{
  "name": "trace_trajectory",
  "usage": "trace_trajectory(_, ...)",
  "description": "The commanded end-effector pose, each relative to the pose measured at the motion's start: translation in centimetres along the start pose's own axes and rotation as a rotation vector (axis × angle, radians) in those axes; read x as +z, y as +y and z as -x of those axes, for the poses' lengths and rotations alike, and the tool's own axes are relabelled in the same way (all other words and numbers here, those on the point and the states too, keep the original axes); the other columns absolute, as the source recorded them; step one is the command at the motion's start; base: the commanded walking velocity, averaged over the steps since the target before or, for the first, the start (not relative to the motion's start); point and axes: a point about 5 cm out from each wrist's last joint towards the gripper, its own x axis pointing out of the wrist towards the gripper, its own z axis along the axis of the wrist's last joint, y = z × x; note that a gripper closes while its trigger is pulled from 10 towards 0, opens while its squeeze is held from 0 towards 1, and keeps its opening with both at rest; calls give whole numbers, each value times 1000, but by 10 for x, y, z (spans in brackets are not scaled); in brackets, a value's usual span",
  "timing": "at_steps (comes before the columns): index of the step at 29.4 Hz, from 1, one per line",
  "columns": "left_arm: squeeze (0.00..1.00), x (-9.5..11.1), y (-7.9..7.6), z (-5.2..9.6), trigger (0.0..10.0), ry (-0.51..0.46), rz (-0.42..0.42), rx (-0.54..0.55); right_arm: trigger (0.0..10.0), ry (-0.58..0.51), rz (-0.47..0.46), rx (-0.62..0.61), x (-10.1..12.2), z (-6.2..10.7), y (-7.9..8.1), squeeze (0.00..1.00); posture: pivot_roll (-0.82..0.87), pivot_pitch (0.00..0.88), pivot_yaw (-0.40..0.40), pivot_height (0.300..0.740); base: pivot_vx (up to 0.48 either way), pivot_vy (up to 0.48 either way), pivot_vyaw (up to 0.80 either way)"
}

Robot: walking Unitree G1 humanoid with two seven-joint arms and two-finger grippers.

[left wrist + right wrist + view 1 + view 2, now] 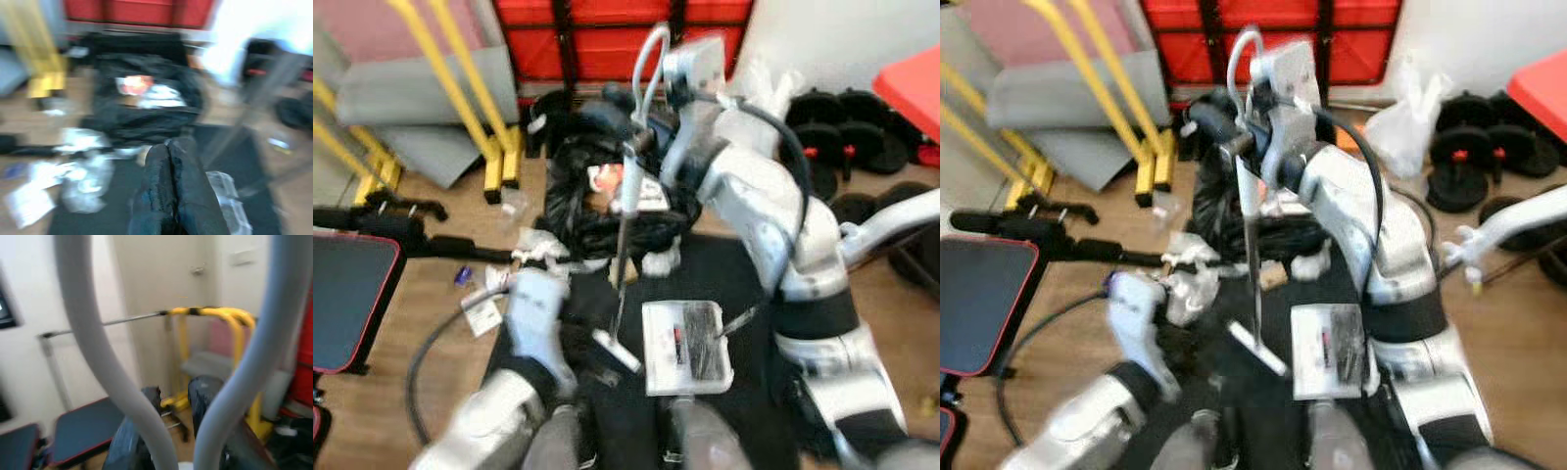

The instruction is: Sweep floor

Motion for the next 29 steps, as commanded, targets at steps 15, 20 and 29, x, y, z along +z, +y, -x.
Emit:
trace_trajectory(15,0,-20,14,1,10000,54,6,98,10000,44,-19,223,-20,27,24,0,-173,39,-5,740,0,0,800)
trace_trajectory(20,0,-20,6,-8,10000,33,-4,51,10000,64,-27,220,-29,30,21,0,-167,18,5,740,0,0,800)
trace_trajectory(29,0,-17,7,-19,10000,8,-8,48,10000,103,-25,172,-44,33,13,0,-155,0,7,740,0,0,800)
